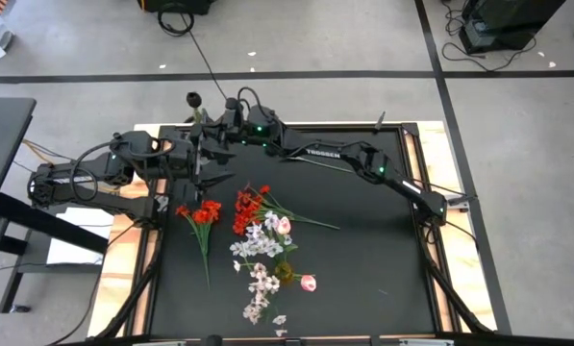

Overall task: Sort flowers into vase by color
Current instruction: Put the bottom black flower into the transparent vase

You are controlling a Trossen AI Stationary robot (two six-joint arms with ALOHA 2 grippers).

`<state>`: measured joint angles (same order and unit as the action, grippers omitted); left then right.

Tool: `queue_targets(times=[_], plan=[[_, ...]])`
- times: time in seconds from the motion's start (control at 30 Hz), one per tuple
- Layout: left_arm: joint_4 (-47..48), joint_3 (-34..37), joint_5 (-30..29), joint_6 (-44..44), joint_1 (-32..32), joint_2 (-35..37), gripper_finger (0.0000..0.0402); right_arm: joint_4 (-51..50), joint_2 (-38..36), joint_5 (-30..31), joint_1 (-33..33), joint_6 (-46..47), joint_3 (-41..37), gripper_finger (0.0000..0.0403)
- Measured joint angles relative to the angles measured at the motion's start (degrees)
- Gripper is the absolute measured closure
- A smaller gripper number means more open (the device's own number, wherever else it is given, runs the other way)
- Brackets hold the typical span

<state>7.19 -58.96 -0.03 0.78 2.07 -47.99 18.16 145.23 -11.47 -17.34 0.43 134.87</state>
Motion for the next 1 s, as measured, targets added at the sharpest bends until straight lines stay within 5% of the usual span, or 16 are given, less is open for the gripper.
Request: queue_targets(times=[0.6,0.8,1.0], plan=[[-2.9,0.0,0.0,0.7,-0.1,0.0,0.018,-2.8,0.0,-3.7,0.0,6.5,0.0,0.0392],[-5.3,0.0,0.0,20.4,-0.3,0.0,0.018,-4.1,0.0,-3.7,-0.3,7.4,0.0,0.0392],[-4.9,0.0,-0.8,19.8,-0.2,0.0,0.018,-5.9,-1.1,-5.2,-0.4,7.5,0.0,0.0392]])
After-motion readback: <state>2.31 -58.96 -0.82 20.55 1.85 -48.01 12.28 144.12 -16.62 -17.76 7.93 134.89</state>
